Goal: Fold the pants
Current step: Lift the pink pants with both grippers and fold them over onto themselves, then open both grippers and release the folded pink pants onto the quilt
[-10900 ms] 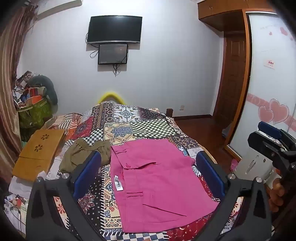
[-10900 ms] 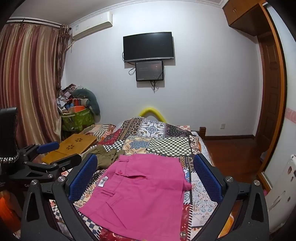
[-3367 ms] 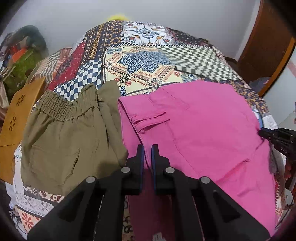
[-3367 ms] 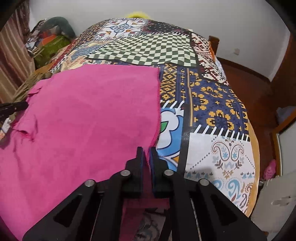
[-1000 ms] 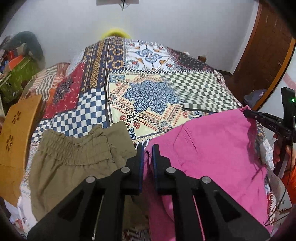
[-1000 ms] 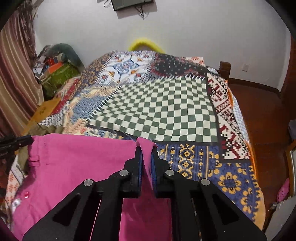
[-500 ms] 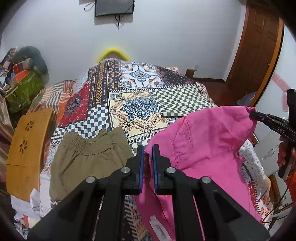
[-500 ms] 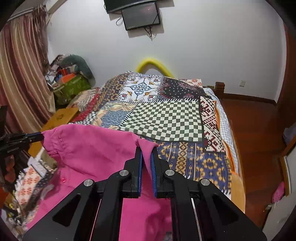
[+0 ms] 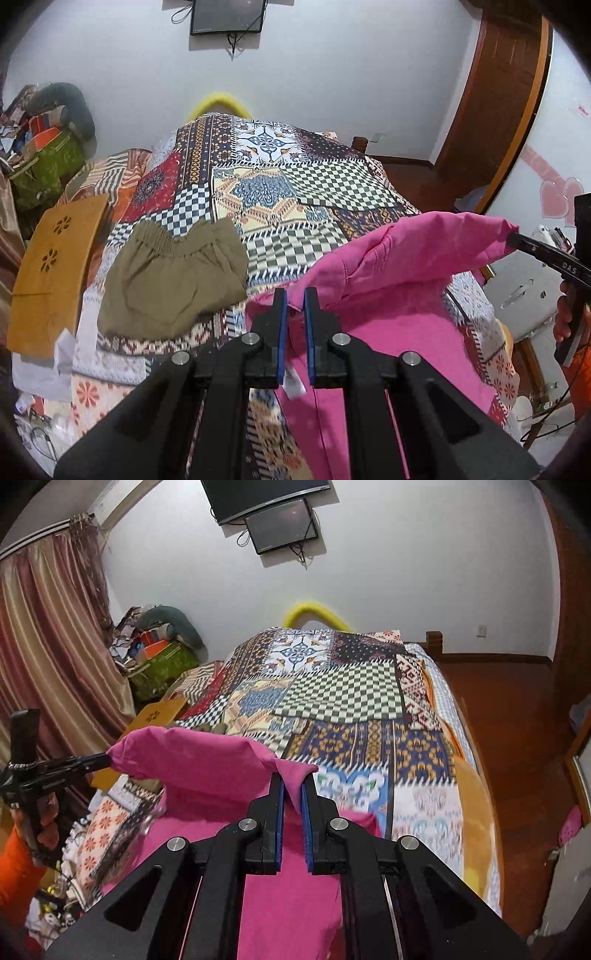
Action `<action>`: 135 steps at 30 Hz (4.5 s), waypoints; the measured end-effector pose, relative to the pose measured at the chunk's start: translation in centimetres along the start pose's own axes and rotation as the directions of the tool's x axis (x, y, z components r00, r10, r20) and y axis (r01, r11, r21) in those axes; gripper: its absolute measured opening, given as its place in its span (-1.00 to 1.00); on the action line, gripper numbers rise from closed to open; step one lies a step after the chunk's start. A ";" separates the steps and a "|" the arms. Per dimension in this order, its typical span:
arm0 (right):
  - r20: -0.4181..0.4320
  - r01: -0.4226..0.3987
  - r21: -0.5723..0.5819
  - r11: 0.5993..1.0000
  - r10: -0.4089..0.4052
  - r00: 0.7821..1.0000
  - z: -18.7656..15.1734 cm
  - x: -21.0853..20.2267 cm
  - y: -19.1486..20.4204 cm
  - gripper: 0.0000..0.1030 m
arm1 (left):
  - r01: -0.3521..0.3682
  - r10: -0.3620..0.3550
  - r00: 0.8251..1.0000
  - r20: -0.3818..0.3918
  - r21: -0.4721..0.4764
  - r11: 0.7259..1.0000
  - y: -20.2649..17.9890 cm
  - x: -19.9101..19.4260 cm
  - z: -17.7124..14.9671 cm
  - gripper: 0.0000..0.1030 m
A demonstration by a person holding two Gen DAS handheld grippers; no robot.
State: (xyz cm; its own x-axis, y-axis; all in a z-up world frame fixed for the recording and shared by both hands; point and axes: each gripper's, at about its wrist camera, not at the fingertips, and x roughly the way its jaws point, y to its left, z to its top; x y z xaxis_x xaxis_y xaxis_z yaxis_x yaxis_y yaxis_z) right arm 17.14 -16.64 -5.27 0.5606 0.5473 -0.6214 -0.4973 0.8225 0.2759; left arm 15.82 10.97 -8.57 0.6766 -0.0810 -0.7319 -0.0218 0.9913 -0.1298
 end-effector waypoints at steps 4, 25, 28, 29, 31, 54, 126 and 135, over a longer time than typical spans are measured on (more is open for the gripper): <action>-0.001 -0.008 0.004 1.000 0.008 1.000 -2.0 -1.8 0.8 -0.85 | 0.018 -0.018 1.000 -0.002 -0.006 1.000 -0.4 -1.6 -2.2 -0.85; -0.124 0.037 0.024 0.999 -0.034 0.992 -12.1 -3.3 2.3 -0.84 | 0.123 -0.130 0.979 -0.159 -0.054 0.991 -1.2 -3.1 -12.3 -0.85; -0.189 0.028 0.007 1.000 -0.026 0.982 -13.5 -2.2 2.4 -0.84 | 0.121 -0.130 0.976 -0.173 -0.060 0.991 -1.1 -2.6 -12.7 -0.85; -0.215 0.024 -0.004 1.000 -0.024 0.976 -14.0 -1.6 2.5 -0.84 | 0.118 -0.126 0.976 -0.177 -0.058 0.991 -1.2 -2.5 -12.9 -0.85; -0.249 0.016 -0.011 1.000 -0.019 0.968 -14.7 -1.0 2.6 -0.82 | 0.111 -0.119 0.977 -0.179 -0.051 0.992 -1.2 -2.5 -13.0 -0.85; -0.351 0.032 0.169 0.985 0.030 0.936 -18.4 -0.3 0.1 -0.21 | 0.107 -0.112 0.970 -0.216 -0.034 0.994 -1.6 -1.2 -13.9 -0.85; -0.374 -0.181 -0.267 0.947 0.071 0.925 -14.8 3.4 10.5 -0.35 | 0.168 -0.081 0.961 -0.263 0.326 0.930 -12.7 2.4 -12.0 -0.73; -0.336 -0.176 -0.246 0.953 0.087 0.938 -14.4 3.2 10.1 -0.62 | 0.221 -0.151 0.952 -0.267 0.256 0.941 -11.9 2.1 -11.3 -0.81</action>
State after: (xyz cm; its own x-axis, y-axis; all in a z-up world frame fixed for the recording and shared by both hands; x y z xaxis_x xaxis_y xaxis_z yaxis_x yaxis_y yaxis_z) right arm 4.39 -8.76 -15.05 0.2603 0.5330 -0.8051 -0.7354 0.6498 0.1924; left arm 9.18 -2.20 -16.09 0.4509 -0.2542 -0.8556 0.3168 0.9417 -0.1128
